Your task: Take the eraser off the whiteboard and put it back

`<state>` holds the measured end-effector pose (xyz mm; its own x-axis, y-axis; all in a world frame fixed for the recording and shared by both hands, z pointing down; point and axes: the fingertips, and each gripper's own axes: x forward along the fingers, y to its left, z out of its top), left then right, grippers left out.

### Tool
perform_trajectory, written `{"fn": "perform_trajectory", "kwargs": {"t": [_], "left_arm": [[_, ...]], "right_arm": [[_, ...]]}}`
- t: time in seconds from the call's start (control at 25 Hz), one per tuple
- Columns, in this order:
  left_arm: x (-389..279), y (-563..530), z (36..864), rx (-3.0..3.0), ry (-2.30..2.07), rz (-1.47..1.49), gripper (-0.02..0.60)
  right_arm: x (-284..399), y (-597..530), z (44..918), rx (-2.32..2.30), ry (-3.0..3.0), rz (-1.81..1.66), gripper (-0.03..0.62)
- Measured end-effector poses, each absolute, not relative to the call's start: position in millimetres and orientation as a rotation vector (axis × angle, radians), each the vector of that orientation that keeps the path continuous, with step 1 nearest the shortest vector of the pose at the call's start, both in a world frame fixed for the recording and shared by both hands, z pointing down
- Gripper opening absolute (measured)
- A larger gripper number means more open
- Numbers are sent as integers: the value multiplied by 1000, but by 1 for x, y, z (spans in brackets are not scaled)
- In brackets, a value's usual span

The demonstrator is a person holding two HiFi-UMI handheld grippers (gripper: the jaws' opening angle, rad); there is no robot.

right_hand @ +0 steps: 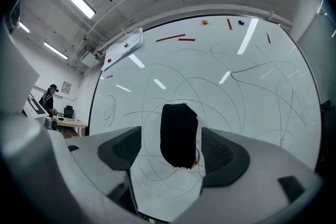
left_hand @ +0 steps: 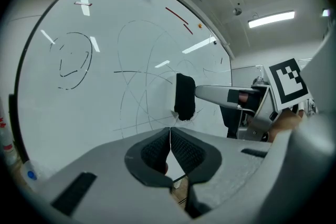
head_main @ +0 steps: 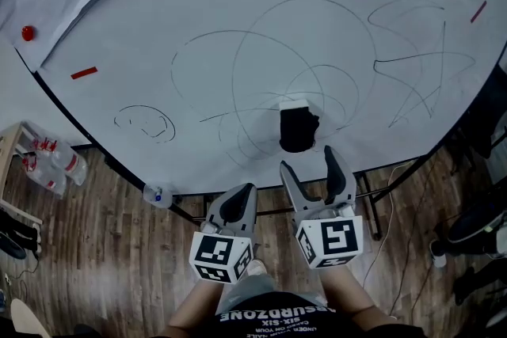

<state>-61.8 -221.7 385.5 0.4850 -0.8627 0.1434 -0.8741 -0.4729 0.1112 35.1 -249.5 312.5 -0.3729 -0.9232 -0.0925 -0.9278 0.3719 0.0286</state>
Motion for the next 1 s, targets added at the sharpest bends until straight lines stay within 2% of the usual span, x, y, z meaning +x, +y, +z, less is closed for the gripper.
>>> {"fn": "perform_trajectory", "kwargs": {"t": [1.0], "left_arm": [[-73, -270, 390, 2614, -1397, 101, 8]], "right_arm": [[15, -319, 320, -1835, 2554, 162, 327]]}}
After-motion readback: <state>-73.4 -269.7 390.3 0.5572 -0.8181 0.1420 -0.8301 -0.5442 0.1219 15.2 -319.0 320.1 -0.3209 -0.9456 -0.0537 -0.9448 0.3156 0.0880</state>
